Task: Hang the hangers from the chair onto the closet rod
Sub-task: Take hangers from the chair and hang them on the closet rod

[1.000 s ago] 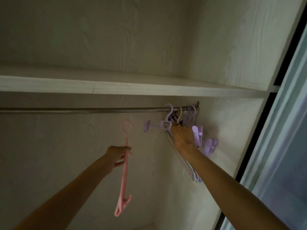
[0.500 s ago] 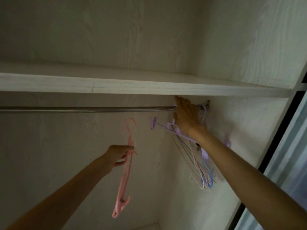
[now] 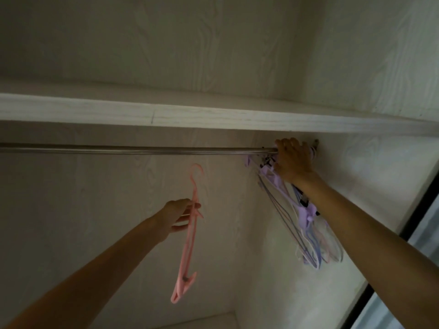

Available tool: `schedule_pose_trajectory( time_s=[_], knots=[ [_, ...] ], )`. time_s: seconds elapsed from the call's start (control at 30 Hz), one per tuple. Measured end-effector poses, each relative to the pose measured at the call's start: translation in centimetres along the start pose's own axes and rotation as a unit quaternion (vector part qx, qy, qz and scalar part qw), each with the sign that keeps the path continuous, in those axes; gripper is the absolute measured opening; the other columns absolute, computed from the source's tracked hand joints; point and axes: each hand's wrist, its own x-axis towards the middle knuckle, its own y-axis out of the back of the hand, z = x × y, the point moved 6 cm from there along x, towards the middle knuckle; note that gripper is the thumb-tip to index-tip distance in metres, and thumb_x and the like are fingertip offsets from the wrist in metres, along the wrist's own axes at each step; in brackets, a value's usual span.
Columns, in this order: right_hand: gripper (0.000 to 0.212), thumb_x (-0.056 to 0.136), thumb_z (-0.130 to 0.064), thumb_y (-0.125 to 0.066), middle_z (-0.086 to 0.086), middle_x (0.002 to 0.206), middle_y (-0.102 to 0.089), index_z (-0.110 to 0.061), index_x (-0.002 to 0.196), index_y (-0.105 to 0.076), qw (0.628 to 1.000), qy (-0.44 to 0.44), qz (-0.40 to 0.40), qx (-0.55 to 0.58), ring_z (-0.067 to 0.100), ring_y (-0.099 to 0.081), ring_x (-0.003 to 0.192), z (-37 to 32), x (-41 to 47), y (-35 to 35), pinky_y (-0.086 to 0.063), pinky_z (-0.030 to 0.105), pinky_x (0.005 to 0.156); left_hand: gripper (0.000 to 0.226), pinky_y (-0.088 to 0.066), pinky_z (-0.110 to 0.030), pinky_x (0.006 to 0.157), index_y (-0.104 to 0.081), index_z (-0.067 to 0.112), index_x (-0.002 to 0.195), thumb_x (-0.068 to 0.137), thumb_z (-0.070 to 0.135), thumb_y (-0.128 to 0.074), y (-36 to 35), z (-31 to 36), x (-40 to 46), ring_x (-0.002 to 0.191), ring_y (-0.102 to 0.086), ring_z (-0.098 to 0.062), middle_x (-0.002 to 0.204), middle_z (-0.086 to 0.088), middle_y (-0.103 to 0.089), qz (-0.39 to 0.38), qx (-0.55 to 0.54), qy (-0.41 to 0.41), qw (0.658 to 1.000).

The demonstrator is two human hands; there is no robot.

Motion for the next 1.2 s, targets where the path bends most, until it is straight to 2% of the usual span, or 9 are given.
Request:
schedule_pose_trajectory(
  time_s=[0.17,0.23,0.33,0.4,0.57,0.67,0.8,0.97,1.2],
  knots=[
    [0.036,0.09,-0.031,-0.049,0.013,0.121,-0.058,-0.01,0.119,-0.054,0.982,0.025,0.091,0.165,0.029,-0.051,0.116,-4.6,-4.0,3.7,-0.033,0.038,0.092,0.025,-0.044,-0.02,0.064,-0.066,0.005,0.111,0.091,0.013,-0.054,-0.2,0.2,-1.3,0.1,-0.054,-0.015,0.11,-0.01,-0.061,0.023,-0.003,0.01,1.0],
    [0.031,0.093,-0.037,-0.048,0.008,0.11,-0.066,-0.013,0.108,-0.06,0.958,0.069,-0.052,0.275,0.026,-0.061,0.103,-8.5,-6.8,3.3,-0.041,0.036,0.089,0.025,-0.044,-0.019,0.062,-0.065,0.004,0.111,0.087,0.011,-0.06,-0.9,0.1,-1.8,0.089,-0.053,-0.013,0.095,-0.007,-0.058,0.042,-0.016,0.007,0.999],
    [0.053,0.092,-0.046,-0.05,0.01,0.122,-0.061,-0.008,0.128,-0.05,0.86,0.105,-0.364,0.343,0.021,-0.063,0.092,-14.5,-12.4,0.7,-0.051,0.032,0.079,0.013,-0.039,-0.018,0.058,-0.064,0.007,0.099,0.087,0.007,-0.06,-2.1,-0.2,-2.9,0.069,-0.046,-0.009,0.078,-0.003,-0.05,0.069,-0.062,-0.002,0.996],
    [0.057,0.091,-0.043,-0.053,0.012,0.123,-0.061,-0.004,0.131,-0.044,0.812,0.083,-0.436,0.378,0.021,-0.065,0.087,-16.6,-14.6,-1.0,-0.052,0.03,0.074,0.016,-0.038,-0.019,0.057,-0.065,0.004,0.103,0.088,0.007,-0.059,-2.6,-0.5,-3.3,0.071,-0.046,-0.012,0.087,-0.006,-0.052,0.09,-0.085,-0.012,0.992],
    [0.02,0.098,-0.014,-0.043,0.012,0.091,-0.071,-0.007,0.113,-0.054,0.802,0.006,-0.348,0.486,0.011,-0.06,0.055,-16.4,-14.9,-2.5,-0.051,0.022,0.058,0.027,-0.037,-0.022,0.056,-0.063,-0.002,0.112,0.087,0.009,-0.062,-2.7,-0.7,-4.3,0.066,-0.046,-0.012,0.087,-0.008,-0.054,0.126,-0.054,-0.042,0.99],
    [0.02,0.1,-0.013,-0.036,0.0,0.064,-0.059,-0.016,0.101,-0.056,0.819,0.032,-0.297,0.49,0.005,-0.053,0.047,-14.5,-14.3,-1.6,-0.045,0.017,0.048,0.008,-0.049,-0.026,0.059,-0.066,0.007,0.091,0.083,0.008,-0.067,-1.6,0.6,-5.1,0.058,-0.06,-0.001,0.084,-0.008,-0.059,0.102,0.04,-0.13,0.985],
    [0.022,0.1,-0.01,-0.037,0.003,0.06,-0.05,-0.014,0.103,-0.058,0.776,0.075,-0.293,0.554,-0.001,-0.044,0.035,-13.5,-14.7,-0.6,-0.04,0.014,0.041,0.02,-0.049,-0.028,0.075,-0.067,0.022,0.09,0.075,0.033,-0.074,0.9,2.4,-6.4,0.089,-0.069,-0.027,0.093,-0.009,-0.072,0.187,0.261,-0.186,0.929],
    [0.026,0.1,-0.01,-0.039,0.004,0.062,-0.05,-0.006,0.116,-0.059,0.747,0.064,-0.298,0.59,0.001,-0.044,0.034,-13.5,-14.3,0.6,-0.042,0.014,0.04,0.023,-0.053,-0.028,0.077,-0.069,0.032,0.096,0.08,0.047,-0.066,1.3,5.6,-9.2,0.082,-0.069,-0.015,0.08,0.003,-0.074,0.228,0.414,-0.237,0.849],
    [0.028,0.099,-0.009,-0.041,-0.006,0.052,-0.059,-0.007,0.121,-0.059,0.754,0.105,-0.348,0.547,0.002,-0.047,0.035,-11.5,-14.7,-0.9,-0.042,0.013,0.041,0.031,-0.047,-0.028,0.093,-0.066,0.033,0.108,0.084,0.051,-0.059,3.9,8.1,-9.2,0.105,-0.063,-0.014,0.112,0.01,-0.068,0.204,0.488,-0.292,0.797]
  ],
)
